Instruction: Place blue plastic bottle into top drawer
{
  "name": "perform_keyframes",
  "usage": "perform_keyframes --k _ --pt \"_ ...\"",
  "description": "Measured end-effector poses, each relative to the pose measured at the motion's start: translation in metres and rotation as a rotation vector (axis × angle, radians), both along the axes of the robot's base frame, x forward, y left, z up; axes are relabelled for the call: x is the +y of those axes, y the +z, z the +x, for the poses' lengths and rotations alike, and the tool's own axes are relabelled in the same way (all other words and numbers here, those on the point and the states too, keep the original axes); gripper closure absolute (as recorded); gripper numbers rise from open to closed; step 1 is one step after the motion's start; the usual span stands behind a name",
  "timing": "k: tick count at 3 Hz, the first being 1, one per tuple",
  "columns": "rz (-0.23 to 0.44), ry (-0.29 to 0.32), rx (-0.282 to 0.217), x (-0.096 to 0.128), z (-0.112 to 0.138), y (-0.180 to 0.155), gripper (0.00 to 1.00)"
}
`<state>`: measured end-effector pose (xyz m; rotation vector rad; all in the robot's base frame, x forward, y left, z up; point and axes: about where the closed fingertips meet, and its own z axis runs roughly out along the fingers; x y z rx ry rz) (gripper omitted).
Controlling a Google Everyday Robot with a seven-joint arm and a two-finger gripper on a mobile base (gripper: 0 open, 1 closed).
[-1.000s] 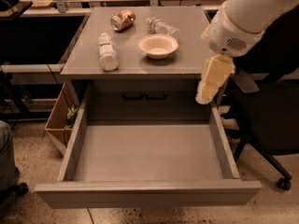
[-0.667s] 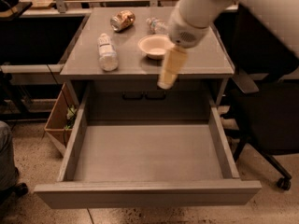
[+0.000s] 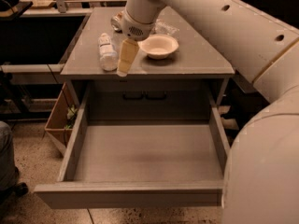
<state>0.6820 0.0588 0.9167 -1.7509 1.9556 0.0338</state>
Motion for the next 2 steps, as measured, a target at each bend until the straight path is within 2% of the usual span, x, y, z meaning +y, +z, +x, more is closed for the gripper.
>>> perform_keyframes --k 1,2 --pt "0.0 0.0 0.0 0.0 0.0 0.0 0.0" --pt "0.067 -0.04 -0.004 0.013 0.022 -0.005 0.0"
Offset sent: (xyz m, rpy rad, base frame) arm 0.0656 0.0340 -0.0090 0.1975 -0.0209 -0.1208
